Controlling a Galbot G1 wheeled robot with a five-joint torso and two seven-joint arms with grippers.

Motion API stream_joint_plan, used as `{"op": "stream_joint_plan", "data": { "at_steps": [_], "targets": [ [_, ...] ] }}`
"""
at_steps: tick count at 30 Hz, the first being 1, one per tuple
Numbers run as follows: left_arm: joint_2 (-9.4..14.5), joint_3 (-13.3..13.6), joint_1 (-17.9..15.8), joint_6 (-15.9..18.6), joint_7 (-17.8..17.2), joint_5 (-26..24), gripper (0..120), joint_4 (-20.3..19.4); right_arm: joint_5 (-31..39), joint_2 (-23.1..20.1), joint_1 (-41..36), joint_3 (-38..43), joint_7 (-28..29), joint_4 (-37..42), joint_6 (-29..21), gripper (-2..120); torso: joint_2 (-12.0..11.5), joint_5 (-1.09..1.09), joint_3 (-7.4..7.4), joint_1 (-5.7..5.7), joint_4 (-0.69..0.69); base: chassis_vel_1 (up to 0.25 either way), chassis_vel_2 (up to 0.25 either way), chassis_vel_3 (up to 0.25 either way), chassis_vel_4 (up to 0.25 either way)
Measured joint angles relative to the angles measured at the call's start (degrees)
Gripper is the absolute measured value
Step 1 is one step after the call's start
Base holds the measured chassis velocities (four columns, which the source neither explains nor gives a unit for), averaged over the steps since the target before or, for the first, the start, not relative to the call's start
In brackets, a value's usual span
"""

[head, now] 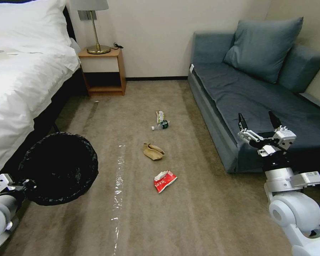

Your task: Pick up the trash bin, then pick up the garbage on the floor and place it into the trash bin.

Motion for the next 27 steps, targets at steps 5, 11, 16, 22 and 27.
{"op": "stream_joint_plan", "data": {
  "at_steps": [5, 11, 16, 22, 27],
  "targets": [
    [0.0, 0.0, 0.0, 0.0, 0.0, 0.0, 1, -0.1, 0.0, -0.1, -0.2, 0.0, 0.0, 0.1, 0.0, 100, 0.0, 0.0, 0.0, 0.0, 0.01, -0.075, 0.105, 0.092, -0.088],
    [-0.1, 0.2, 0.0, -0.1, -0.1, 0.0, 1, -0.3, 0.0, -0.2, -0.5, 0.1, -0.2, 0.4, 0.1, 100, 0.0, 0.0, 0.0, 0.0, 0.02, -0.083, 0.078, 0.096, -0.083],
    [-0.1, 0.3, 0.0, -0.1, -0.2, 0.0, 1, -0.4, 0.0, -0.3, -0.7, 0.3, -0.3, 0.6, 0.2, 100, 0.0, -0.01, 0.0, 0.0, 0.0, -0.099, 0.082, 0.085, -0.091],
    [-0.1, 0.3, -0.1, -0.2, -0.5, 0.1, 1, -0.6, 0.1, -0.5, -0.6, 0.3, -0.5, 0.7, 0.2, 100, 0.0, 0.0, 0.0, -0.01, 0.01, -0.092, 0.082, 0.091, -0.094],
    [-0.1, 0.4, 0.0, -0.3, -0.6, 0.0, 1, -0.6, 0.1, -0.6, -0.5, -0.2, -0.5, 0.7, 0.2, 100, 0.0, 0.0, 0.0, 0.0, 0.01, -0.08, 0.095, 0.087, -0.093]
  ]
}}
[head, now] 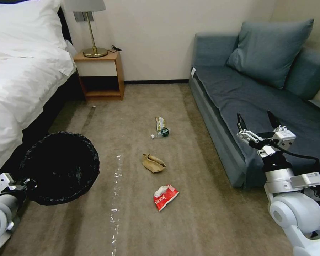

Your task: Pick up the trash bin, then pick up the garbage on the floor and place it into the trash bin.

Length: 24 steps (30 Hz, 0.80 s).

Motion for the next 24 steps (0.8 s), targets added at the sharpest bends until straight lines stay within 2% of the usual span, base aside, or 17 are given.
{"op": "stream_joint_plan", "data": {
  "at_steps": [24],
  "targets": [
    [-0.3, 0.9, -0.2, -0.1, -0.7, 0.4, 1, -0.9, -1.1, -0.1, -0.9, -1.6, -1.3, 0.8, 1.5, 100, 0.0, 0.0, 0.0, 0.0, 0.01, -0.097, 0.093, 0.091, -0.093]
  ]
}}
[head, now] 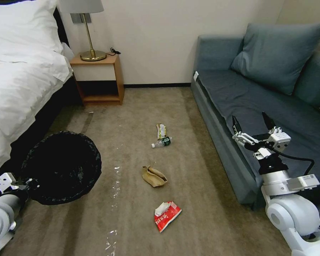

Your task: Pick up the trash bin, then pick up the garbage on the floor and place it into the trash bin.

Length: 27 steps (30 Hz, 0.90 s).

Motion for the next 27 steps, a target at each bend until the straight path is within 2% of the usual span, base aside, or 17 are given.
{"op": "stream_joint_plan", "data": {
  "at_steps": [11, 13, 14, 15, 17, 19, 20, 22, 23, 25, 26, 27],
  "targets": [
    [0.4, -0.2, -0.3, -0.1, 0.0, -0.1, 1, 0.0, -1.4, -0.9, 0.5, -1.7, -1.3, -0.6, 1.0, 100, 0.0, 0.01, 0.01, 0.0, -0.01, -0.068, 0.052, 0.06, -0.06],
    [0.5, -0.2, -0.4, -0.1, 0.0, -0.1, 1, 0.0, -1.8, -1.8, 0.8, -2.0, -4.8, -1.7, 1.2, 100, 0.0, 0.01, 0.01, 0.0, 0.0, 0.0, 0.0, 0.0, 0.0],
    [0.5, -0.2, -0.4, -0.1, 0.0, -0.1, 1, 0.0, -1.8, -1.8, 0.8, -2.0, -4.8, -1.7, 1.2, 100, 0.0, 0.01, 0.01, 0.0, 0.0, 0.0, 0.0, 0.0, 0.0],
    [0.5, 0.1, -0.4, -0.1, 0.2, 0.1, 1, 0.0, -2.6, -4.4, 1.1, -3.2, -8.8, -3.6, 1.3, 100, 0.0, 0.0, 0.0, 0.0, -0.01, 0.0, 0.0, 0.0, 0.0],
    [0.5, 0.2, -0.4, -0.1, 0.4, 0.2, 1, 0.0, -3.3, -5.9, 1.3, -4.2, -9.8, -4.5, 1.3, 100, 0.0, 0.01, 0.0, 0.0, -0.01, 0.0, 0.0, 0.0, 0.0],
    [0.4, 0.5, -0.6, -0.1, 1.4, 1.0, 1, 0.0, -4.9, -13.5, 4.4, -10.5, -15.5, -8.8, 0.1, 100, 0.0, 0.0, 0.0, 0.0, -0.02, 0.0, 0.0, 0.0, 0.0],
    [0.4, 0.5, -0.6, -0.1, 1.4, 1.0, 1, 0.0, -4.9, -13.5, 4.4, -10.5, -15.5, -8.8, 0.1, 100, 0.0, 0.0, 0.0, 0.0, -0.02, 0.0, 0.0, 0.0, 0.0],
    [0.3, 1.0, -0.9, -0.2, 1.6, 1.4, 1, -0.1, -5.2, -17.7, 8.2, -14.5, -20.5, -12.1, -0.1, 100, 0.0, 0.04, 0.0, 0.0, 0.02, 0.0, 0.0, 0.0, 0.0],
    [0.3, 1.0, -0.9, -0.2, 1.6, 1.4, 1, -0.1, -5.2, -17.7, 8.2, -14.5, -20.5, -12.1, -0.1, 100, 0.0, 0.04, 0.0, 0.0, 0.02, 0.0, 0.0, 0.0, 0.0],
    [0.7, 4.6, -2.8, -0.2, 1.4, 2.2, 1, 0.5, -5.4, -23.8, 9.8, -16.0, -30.7, -15.9, 0.2, 100, 0.0, 0.02, 0.0, 0.0, 0.04, 0.0, 0.0, 0.0, 0.0],
    [0.8, 5.9, -3.3, -0.2, 1.2, 2.6, 1, 0.8, -6.0, -26.0, 10.1, -16.4, -35.7, -17.7, 0.6, 100, 0.0, -0.02, 0.0, 0.0, -0.08, 0.0, 0.0, 0.0, 0.0],
    [0.8, 5.9, -3.3, -0.2, 1.2, 2.6, 1, 0.8, -6.0, -26.0, 10.1, -16.4, -35.7, -17.7, 0.6, 100, 0.0, -0.02, 0.0, 0.0, -0.08, 0.0, 0.0, 0.0, 0.0]
  ]
}}
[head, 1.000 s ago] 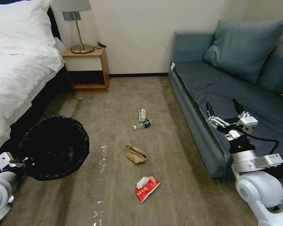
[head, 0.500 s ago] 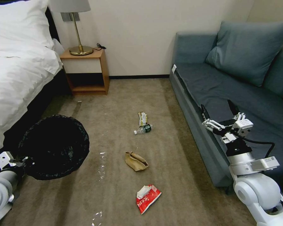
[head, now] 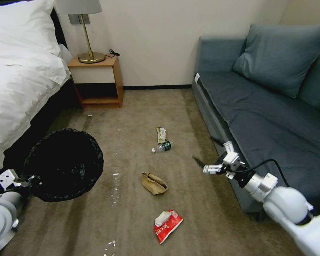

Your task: Pick up the trash bin, then pick up the garbage on the floor and place it into the trash bin.

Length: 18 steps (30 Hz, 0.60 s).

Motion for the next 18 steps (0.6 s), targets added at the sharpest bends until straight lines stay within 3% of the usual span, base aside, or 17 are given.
{"op": "stream_joint_plan", "data": {
  "at_steps": [1, 4, 7, 8, 11, 12, 14, 15, 18],
  "targets": [
    [0.0, 0.9, -0.3, 0.0, -0.1, 0.6, 1, 0.1, -2.1, -2.3, 1.4, -1.5, -5.5, -2.6, 0.6, 100, 0.0, 0.02, 0.0, 0.0, 0.01, 0.0, 0.0, 0.0, 0.0],
    [-0.1, 1.4, -0.4, 0.0, -0.1, 1.1, 1, 0.1, -4.0, -3.3, 3.3, -3.7, -8.6, -4.3, 1.4, 100, 0.0, 0.04, 0.0, 0.0, -0.02, 0.0, 0.0, 0.0, 0.0],
    [-0.9, 2.1, -0.6, -0.1, -0.3, 2.8, 1, -0.1, -9.0, -2.6, 13.4, -15.2, -13.3, -7.5, 2.6, 100, 0.0, 0.01, 0.0, 0.0, 0.08, 0.0, 0.0, 0.0, 0.0],
    [-0.9, 2.1, -0.6, -0.1, -0.3, 2.8, 1, -0.1, -9.0, -2.6, 13.4, -15.2, -13.3, -7.5, 2.6, 100, 0.0, 0.01, 0.0, 0.0, 0.08, 0.0, 0.0, 0.0, 0.0],
    [-1.5, 2.9, -0.5, -0.3, -0.4, 4.6, 1, -0.6, -12.4, 2.4, 25.7, -27.0, -18.7, -11.3, 3.8, 100, 0.0, 0.03, 0.0, 0.0, 0.06, 0.0, 0.0, 0.0, 0.0],
    [-1.5, 2.9, -0.5, -0.3, -0.4, 4.6, 1, -0.6, -12.4, 2.4, 25.7, -27.0, -18.7, -11.3, 3.8, 100, 0.0, 0.03, 0.0, 0.0, 0.06, 0.0, 0.0, 0.0, 0.0],
    [-1.5, 3.5, -0.4, -0.3, -0.5, 5.5, 1, -1.0, -16.0, 8.9, 35.4, -35.1, -22.5, -17.1, 6.1, 100, 0.0, 0.02, 0.0, 0.0, 0.11, 0.0, 0.0, 0.0, 0.0],
    [-1.5, 3.5, -0.4, -0.3, -0.5, 5.5, 1, -1.0, -16.0, 8.9, 35.4, -35.1, -22.5, -17.1, 6.1, 100, 0.0, 0.02, 0.0, 0.0, 0.11, 0.0, 0.0, 0.0, 0.0],
    [-1.6, 3.8, -0.3, -0.4, -0.9, 6.1, 1, -1.5, -17.8, 16.4, 42.9, -42.5, -27.2, -24.9, 8.3, 100, 0.0, 0.02, 0.01, 0.0, 0.12, 0.0, 0.0, 0.0, 0.0]
  ]
}}
